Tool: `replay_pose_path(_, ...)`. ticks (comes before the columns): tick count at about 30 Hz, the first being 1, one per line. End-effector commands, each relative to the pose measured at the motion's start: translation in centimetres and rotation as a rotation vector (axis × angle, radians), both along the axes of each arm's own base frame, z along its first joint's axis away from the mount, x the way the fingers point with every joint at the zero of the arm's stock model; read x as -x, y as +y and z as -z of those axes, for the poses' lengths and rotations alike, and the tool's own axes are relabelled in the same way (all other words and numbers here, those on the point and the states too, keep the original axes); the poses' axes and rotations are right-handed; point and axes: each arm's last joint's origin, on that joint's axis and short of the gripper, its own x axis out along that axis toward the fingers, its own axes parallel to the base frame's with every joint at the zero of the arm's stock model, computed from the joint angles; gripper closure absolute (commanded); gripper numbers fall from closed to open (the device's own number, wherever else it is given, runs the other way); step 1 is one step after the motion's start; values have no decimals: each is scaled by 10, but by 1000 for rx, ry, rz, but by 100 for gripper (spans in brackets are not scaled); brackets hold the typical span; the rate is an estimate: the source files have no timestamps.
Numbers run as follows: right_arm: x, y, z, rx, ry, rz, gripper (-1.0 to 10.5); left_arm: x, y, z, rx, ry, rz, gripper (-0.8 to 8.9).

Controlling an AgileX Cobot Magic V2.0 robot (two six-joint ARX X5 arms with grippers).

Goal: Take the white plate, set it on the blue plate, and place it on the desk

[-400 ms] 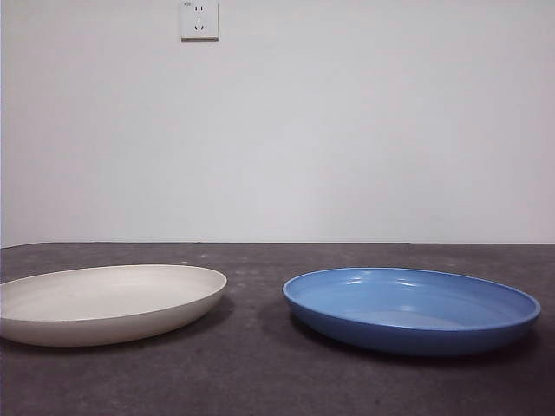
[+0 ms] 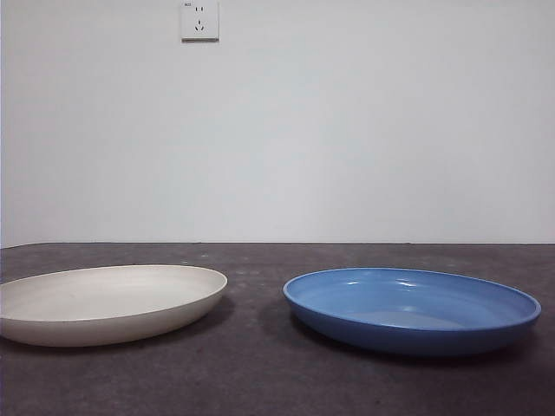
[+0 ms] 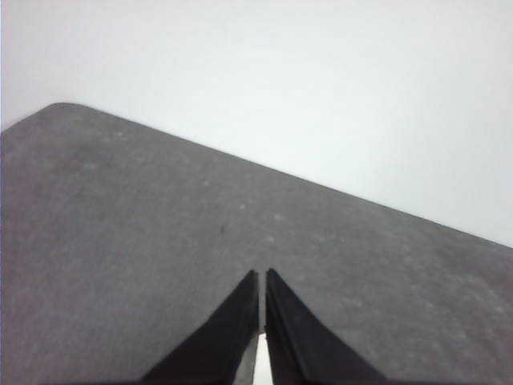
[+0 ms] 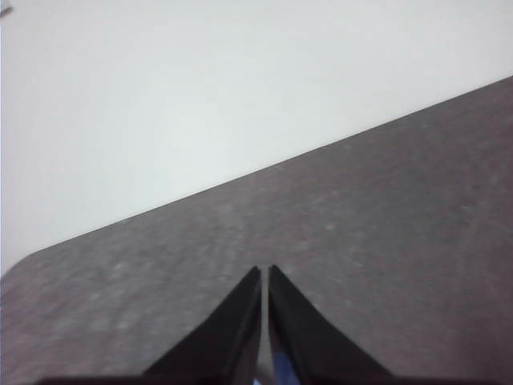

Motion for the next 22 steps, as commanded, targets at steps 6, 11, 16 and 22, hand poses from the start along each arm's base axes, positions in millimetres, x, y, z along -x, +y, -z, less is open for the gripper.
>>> replay_pose_path(6, -8, 7, -60, -3, 43, -153, 937, 0, -4, -62, -56, 28, 105, 798)
replay_pose_path(11, -15, 16, -81, 5, 122, -285, 937, -4, -8, -90, -59, 73, 229, 798)
replay_pose_path(16, -22, 29, -92, 55, 181, -466, 937, -12, -14, -106, -92, 101, 342, 798)
replay_pose_path(22, -32, 38, -103, 144, 250, -571, 937, -25, -24, -119, -105, 156, 480, 798)
